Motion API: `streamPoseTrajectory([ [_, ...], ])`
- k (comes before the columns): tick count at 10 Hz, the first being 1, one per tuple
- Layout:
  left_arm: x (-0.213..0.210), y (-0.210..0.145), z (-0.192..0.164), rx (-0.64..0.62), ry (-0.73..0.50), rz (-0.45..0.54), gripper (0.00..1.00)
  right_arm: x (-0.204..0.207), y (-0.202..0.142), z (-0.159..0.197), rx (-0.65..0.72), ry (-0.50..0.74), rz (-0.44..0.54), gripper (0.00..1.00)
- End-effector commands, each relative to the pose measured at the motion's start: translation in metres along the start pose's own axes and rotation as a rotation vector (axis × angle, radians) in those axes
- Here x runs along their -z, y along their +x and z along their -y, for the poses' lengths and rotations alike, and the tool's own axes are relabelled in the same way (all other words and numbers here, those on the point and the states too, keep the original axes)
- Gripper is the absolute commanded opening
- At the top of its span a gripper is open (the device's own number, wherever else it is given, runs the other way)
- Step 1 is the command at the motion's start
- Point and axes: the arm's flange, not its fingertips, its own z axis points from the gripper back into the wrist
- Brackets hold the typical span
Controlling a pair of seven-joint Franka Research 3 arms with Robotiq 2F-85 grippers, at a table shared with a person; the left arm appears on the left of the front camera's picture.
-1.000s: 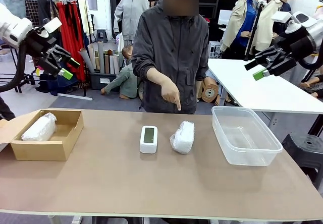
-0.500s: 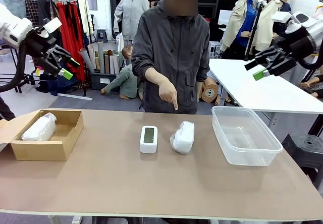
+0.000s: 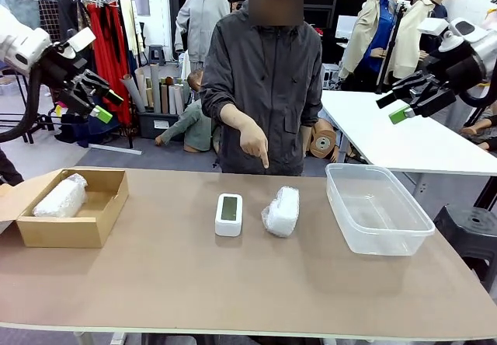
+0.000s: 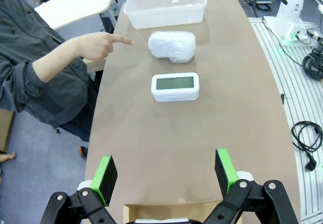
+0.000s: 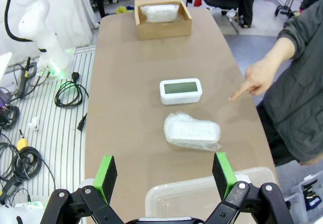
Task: Separate and place wrapped and unwrapped clocks.
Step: Pick up the Digital clock indicated by the person.
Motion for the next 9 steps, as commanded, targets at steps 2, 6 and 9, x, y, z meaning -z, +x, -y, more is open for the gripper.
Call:
streamPoseTrajectory([
  [2, 0.048, 0.042, 0.013, -0.066, 0.010, -0.118, 1.00, -0.001, 0.001, 0.000, -0.005, 0.002, 0.003, 1.00],
  [6, 0.138, 0.082, 0.029, -0.115, 0.044, -0.192, 1.00, -0.001, 0.001, 0.000, -0.005, 0.002, 0.003, 1.00],
  [9, 0.194, 0.092, 0.031, -0.019, 0.009, -0.205, 1.00, -0.001, 0.001, 0.000, -0.005, 0.002, 0.003, 1.00],
])
